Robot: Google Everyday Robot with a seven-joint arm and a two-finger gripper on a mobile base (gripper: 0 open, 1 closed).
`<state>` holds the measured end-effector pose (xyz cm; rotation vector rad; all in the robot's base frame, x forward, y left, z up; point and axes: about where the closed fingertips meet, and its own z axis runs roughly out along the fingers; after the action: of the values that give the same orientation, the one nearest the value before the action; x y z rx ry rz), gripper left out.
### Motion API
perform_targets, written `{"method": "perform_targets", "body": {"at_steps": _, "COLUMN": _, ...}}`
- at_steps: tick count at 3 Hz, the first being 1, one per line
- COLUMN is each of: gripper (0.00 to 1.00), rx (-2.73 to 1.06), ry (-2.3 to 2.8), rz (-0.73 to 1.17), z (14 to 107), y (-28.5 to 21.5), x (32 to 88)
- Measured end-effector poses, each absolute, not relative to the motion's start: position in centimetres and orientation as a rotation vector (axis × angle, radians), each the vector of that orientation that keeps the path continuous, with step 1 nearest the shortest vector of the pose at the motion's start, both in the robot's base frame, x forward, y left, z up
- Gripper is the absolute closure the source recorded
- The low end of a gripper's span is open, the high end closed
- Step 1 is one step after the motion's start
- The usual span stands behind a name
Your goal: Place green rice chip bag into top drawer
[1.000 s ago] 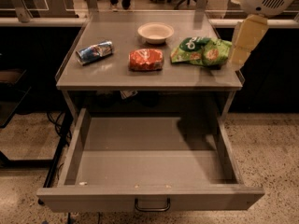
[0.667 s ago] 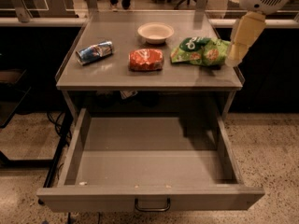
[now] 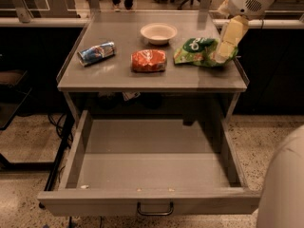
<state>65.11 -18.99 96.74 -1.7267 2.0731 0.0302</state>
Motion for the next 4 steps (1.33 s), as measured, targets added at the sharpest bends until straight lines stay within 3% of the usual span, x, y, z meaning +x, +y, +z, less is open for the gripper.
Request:
{"method": "perform_targets", "body": {"at_steps": 2, "gripper": 0.00, "rx": -1.666, "ry": 2.026, "rz": 0.167, "z": 93.6, "y": -20.3, "x": 65.8}}
{"method": "perform_targets", "body": {"at_steps": 4, "gripper": 0.00, "rx": -1.647, "ry": 2.035, "rz": 0.134, "z": 92.0, "y": -19.8, "x": 67.7}}
